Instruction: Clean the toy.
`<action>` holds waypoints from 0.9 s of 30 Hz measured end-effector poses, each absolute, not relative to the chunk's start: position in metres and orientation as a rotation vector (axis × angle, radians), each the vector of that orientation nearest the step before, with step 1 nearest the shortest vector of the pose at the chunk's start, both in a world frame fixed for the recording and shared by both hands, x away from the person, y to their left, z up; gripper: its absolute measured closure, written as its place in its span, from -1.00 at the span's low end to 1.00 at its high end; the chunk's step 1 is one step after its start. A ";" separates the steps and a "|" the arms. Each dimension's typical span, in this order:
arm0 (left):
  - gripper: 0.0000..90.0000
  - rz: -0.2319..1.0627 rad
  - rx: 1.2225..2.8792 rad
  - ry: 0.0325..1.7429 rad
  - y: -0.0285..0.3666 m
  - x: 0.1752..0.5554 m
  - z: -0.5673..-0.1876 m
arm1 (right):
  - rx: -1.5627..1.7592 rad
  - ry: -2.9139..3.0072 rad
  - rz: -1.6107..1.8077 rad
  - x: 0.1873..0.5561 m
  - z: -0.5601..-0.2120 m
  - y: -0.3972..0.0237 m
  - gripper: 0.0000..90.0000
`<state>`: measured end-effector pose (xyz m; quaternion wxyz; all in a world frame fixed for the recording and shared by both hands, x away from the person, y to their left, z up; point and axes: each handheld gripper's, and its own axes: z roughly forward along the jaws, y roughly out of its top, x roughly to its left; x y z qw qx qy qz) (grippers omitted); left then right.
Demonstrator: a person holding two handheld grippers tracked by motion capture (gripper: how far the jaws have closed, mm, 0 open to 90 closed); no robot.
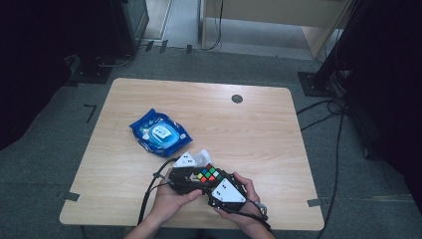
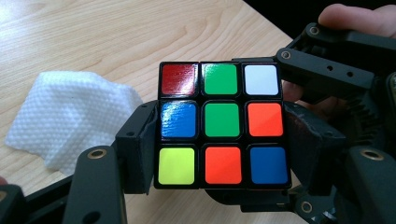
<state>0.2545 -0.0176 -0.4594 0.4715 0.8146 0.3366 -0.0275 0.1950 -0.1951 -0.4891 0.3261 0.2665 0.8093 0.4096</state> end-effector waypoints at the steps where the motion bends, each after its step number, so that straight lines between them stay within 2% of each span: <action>1: -0.23 -0.064 1.992 0.830 -0.016 0.255 -0.459 | 0.694 2.121 1.081 0.195 -0.489 -0.196 -0.25; 5: -0.23 -0.070 1.918 0.855 -0.005 0.259 -0.454 | 0.752 2.140 1.049 0.200 -0.493 -0.200 -0.32; 8: -0.23 -0.106 1.893 0.855 0.000 0.261 -0.454 | 0.767 2.154 1.084 0.202 -0.493 -0.204 -0.27; 21: -0.25 -0.126 1.931 0.849 -0.005 0.261 -0.452 | 0.639 2.118 1.047 0.195 -0.489 -0.200 -0.23; 27: -0.24 -0.093 1.961 0.815 -0.006 0.258 -0.452 | 0.565 2.097 1.006 0.191 -0.490 -0.197 -0.23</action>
